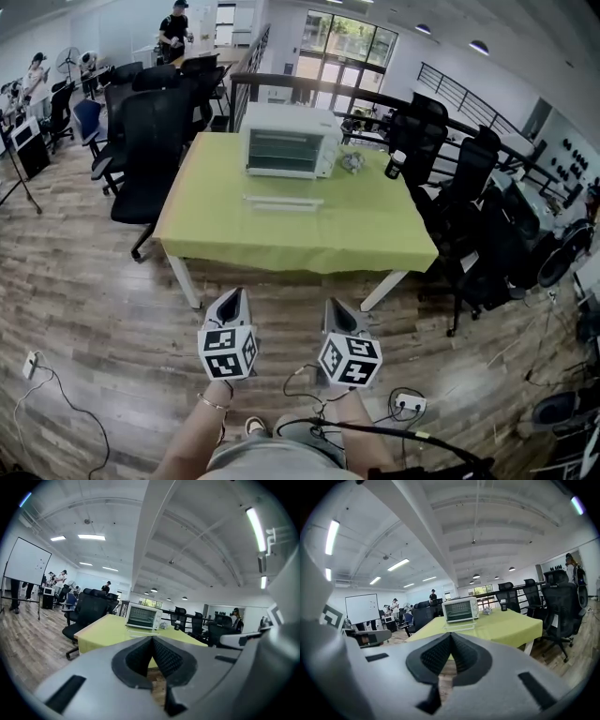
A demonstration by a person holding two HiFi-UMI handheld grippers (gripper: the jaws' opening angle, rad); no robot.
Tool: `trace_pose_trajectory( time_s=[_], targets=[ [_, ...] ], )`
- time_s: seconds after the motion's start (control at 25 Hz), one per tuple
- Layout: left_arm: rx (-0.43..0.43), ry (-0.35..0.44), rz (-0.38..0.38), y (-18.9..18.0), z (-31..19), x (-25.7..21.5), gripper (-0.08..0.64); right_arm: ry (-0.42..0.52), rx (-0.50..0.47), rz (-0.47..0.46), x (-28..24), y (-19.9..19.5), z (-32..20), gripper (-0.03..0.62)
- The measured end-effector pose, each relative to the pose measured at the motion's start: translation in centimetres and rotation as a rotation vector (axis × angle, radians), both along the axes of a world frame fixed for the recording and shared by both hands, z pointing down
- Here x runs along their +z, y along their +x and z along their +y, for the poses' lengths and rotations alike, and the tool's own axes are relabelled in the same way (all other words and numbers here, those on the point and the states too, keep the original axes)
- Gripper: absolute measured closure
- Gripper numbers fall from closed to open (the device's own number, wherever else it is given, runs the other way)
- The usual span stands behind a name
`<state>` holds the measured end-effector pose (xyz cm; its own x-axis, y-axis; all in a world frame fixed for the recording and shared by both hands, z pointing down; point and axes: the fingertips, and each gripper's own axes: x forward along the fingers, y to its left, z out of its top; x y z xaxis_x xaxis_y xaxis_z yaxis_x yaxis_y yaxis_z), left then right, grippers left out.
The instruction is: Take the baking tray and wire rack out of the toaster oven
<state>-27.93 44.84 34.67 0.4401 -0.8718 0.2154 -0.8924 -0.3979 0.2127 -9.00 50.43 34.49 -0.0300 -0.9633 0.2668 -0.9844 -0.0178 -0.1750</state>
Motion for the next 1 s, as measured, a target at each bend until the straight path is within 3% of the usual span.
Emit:
trace_pose_trajectory(
  time_s=[0.44, 1.0],
  targets=[
    [0.038, -0.019, -0.018, 1.7, -4.2, 2.1, 0.56, -0.051, 0.043, -0.023, 2.8, 1.9, -3.7, 0.592],
    [-0.008, -0.022, -0.041, 7.2, -17.7, 1.1, 0.56, -0.035, -0.031, -0.051, 1.6, 6.9, -18.7, 0.592]
  ],
)
